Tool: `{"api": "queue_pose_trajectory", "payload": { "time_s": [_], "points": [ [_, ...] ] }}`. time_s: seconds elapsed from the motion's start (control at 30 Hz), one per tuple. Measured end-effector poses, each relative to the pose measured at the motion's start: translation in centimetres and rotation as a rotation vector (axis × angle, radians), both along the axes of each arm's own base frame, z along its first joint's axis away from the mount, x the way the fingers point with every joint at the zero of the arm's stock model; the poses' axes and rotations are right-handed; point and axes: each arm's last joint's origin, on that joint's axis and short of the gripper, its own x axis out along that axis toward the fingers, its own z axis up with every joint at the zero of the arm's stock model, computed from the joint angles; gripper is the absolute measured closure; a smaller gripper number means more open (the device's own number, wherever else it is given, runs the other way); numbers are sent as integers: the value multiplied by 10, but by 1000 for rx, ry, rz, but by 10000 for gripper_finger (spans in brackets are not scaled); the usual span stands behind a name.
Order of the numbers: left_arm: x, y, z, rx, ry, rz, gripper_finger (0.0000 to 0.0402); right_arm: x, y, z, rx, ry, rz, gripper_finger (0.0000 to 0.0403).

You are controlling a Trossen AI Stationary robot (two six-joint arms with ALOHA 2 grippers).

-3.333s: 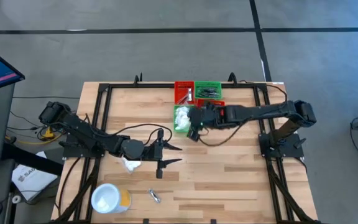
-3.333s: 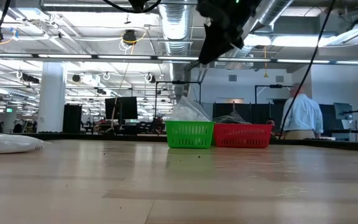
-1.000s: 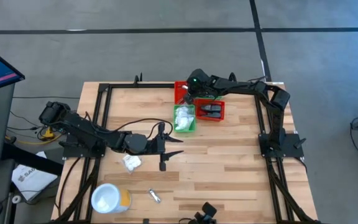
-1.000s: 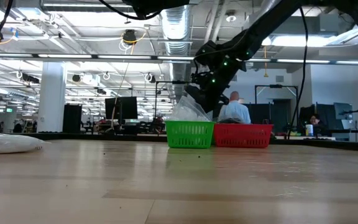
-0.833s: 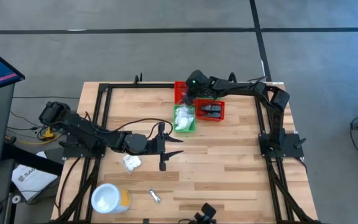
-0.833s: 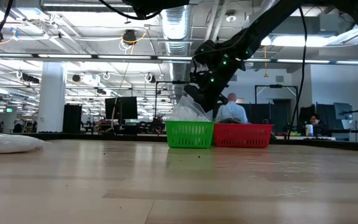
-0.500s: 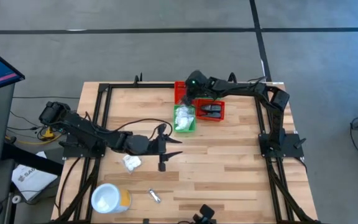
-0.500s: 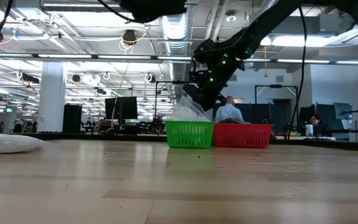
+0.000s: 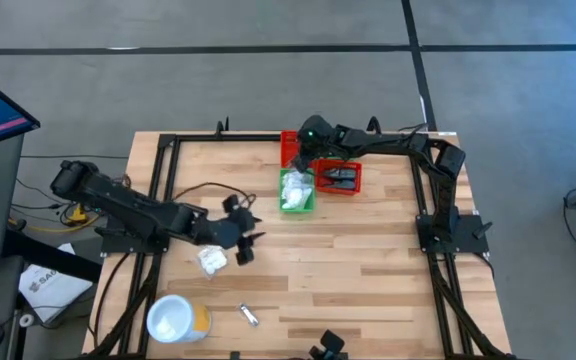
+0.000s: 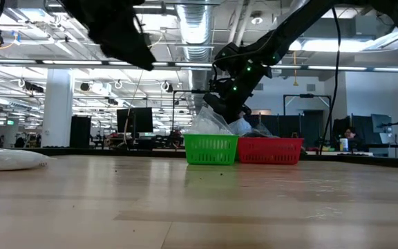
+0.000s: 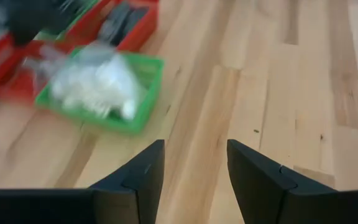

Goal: Pick & Place Travel size toiletries
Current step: Put the white cotton pack into the left green bin

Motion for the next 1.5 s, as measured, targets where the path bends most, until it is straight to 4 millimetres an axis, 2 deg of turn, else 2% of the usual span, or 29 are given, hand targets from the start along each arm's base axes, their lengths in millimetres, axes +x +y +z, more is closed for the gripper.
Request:
{"api": "queue_pose_trajectory", "payload": {
  "time_s": [0.13,0.37,0.63,0.93,1.17,1.5],
  "points": [
    [-22,5,7,-93,44,94,238,1,1,0,-2,-3,4,316],
    [-51,13,5,-240,169,275,238,2,3,2,-5,-9,9,316],
    [-64,14,-2,-356,295,367,238,4,16,23,-45,-56,53,316],
    [-74,14,-7,-474,423,446,238,7,42,48,-90,-97,136,316],
    [-87,14,-34,-577,575,484,238,11,66,62,-121,-114,215,316],
    [-107,15,-65,-672,735,561,238,19,92,62,-146,-101,315,316]
  ]
}}
